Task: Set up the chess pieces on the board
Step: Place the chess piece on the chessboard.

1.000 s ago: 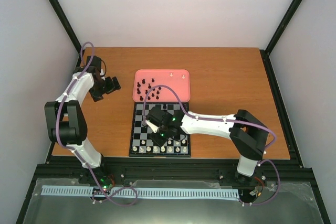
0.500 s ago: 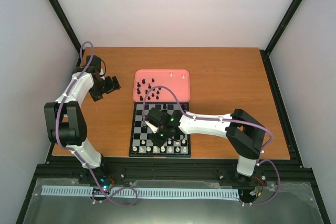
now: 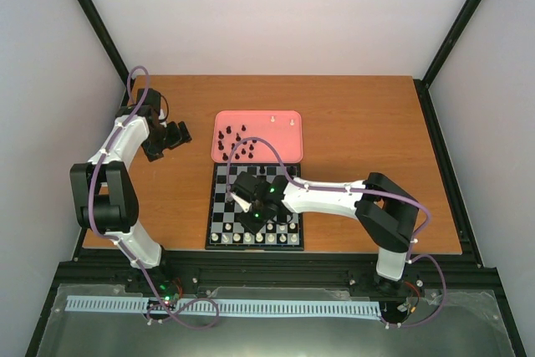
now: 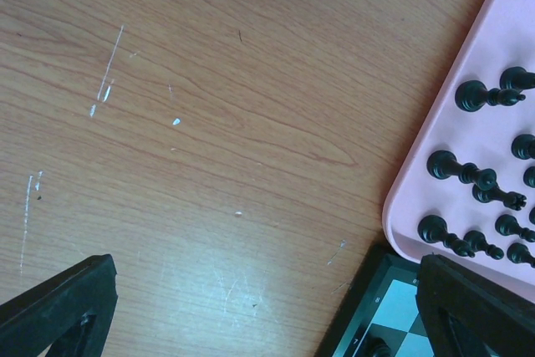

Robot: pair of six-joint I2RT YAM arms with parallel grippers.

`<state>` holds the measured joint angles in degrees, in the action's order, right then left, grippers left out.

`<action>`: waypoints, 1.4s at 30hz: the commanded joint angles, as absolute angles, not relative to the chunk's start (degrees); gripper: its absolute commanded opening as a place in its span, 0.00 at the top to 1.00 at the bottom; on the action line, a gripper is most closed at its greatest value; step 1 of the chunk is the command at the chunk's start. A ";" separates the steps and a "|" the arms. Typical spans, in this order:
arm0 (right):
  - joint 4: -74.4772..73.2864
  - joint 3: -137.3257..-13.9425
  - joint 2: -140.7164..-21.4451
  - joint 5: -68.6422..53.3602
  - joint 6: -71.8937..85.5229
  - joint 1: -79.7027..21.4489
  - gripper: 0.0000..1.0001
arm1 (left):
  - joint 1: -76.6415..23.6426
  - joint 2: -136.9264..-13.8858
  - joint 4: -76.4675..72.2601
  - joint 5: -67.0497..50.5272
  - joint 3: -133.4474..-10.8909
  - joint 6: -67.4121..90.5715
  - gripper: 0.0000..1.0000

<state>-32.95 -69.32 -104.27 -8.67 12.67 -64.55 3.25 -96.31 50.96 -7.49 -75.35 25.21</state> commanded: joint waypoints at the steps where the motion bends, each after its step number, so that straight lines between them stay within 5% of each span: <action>1: -32.91 -71.07 -105.39 -9.50 11.31 -64.34 0.87 | 3.00 -95.56 50.54 -6.87 -76.30 24.26 0.00; 15: -33.91 -71.92 -105.46 -9.68 9.96 -64.25 0.84 | 2.99 -95.80 50.78 -6.69 -76.46 24.09 0.00; 31: -36.03 -75.50 -102.14 -2.07 7.92 -63.48 0.59 | 3.03 -95.01 51.14 -6.96 -76.55 24.02 0.00; 42: -42.87 -91.54 -105.41 -3.06 5.59 -49.54 0.50 | 2.99 -94.52 51.69 -7.45 -77.68 23.91 0.00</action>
